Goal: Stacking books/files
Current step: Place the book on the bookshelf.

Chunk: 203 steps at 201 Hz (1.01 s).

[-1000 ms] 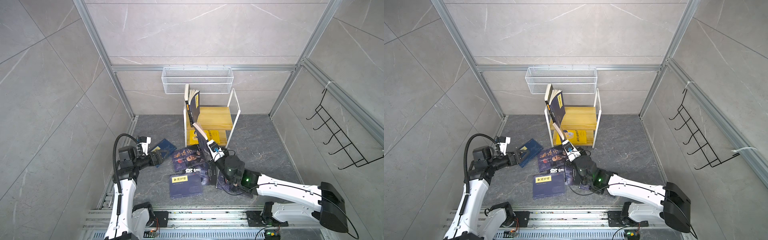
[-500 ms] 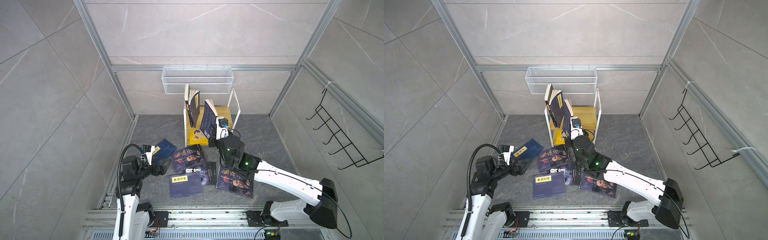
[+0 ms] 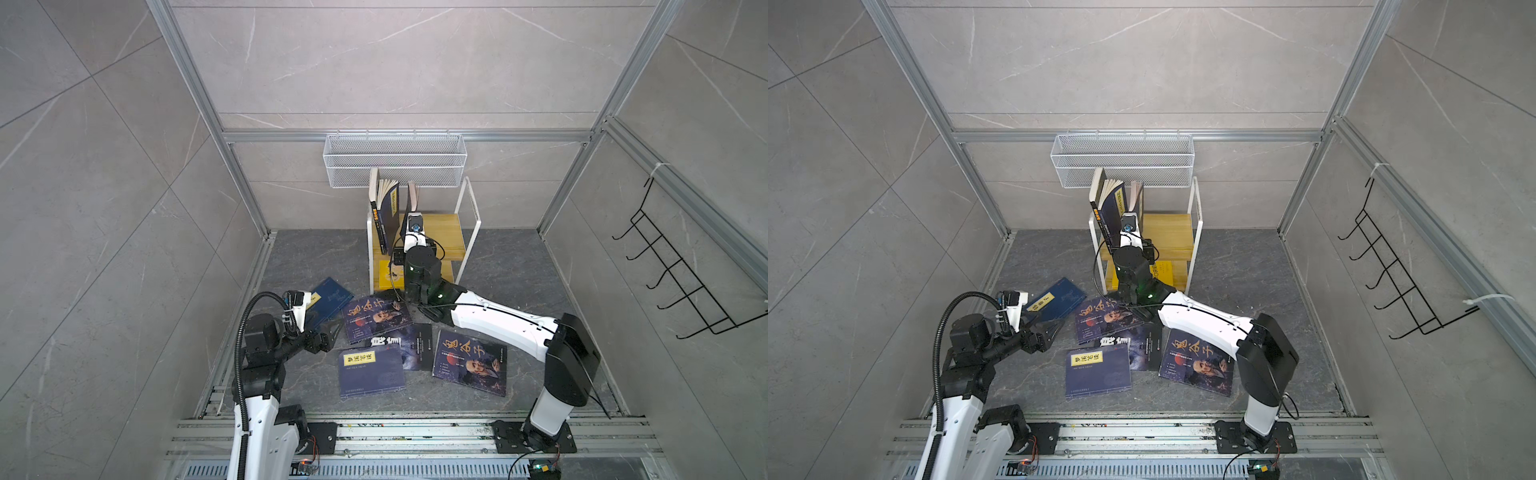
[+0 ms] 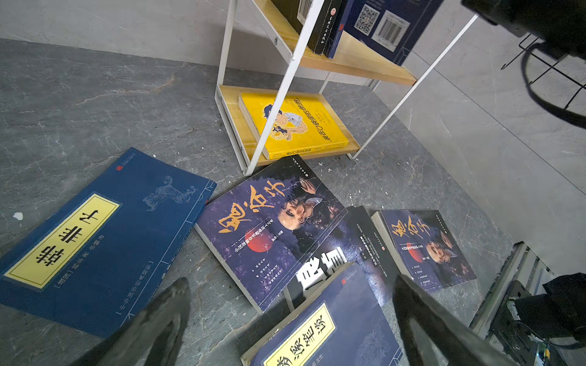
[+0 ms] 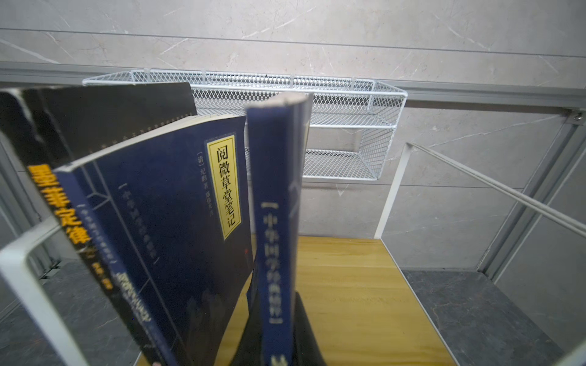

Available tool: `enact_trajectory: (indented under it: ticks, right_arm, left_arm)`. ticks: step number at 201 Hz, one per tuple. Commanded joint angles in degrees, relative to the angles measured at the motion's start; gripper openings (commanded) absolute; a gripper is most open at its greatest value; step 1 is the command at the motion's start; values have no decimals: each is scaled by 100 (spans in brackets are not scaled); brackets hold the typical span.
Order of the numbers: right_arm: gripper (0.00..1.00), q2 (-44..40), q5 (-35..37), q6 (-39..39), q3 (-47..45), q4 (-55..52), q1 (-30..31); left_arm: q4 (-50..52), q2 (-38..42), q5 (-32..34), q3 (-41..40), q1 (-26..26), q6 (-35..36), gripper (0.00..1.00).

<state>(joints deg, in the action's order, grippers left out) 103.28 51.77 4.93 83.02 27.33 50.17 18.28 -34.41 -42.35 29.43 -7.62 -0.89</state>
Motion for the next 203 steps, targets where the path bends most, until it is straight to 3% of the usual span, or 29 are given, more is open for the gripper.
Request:
enact_trajectory:
  ticks: [1,110,178,203]
  right_arm:
    - [0,330,189,508,394,831,-121]
    - [0,1240,-1103,638,636,1160,-287]
    - [0,1141,-1579,822,356,1074,-285]
    - [22,1045,-1845,1004,163,1085,-283]
  left_arm:
    - [-257,87,-70,-59,41,123,100]
    - [-345,102,-191,-177,23,106,100]
    - [-325,40,-142,-142,-45,71,100]
    - [-378,117,-137,-208,-30,115,100]
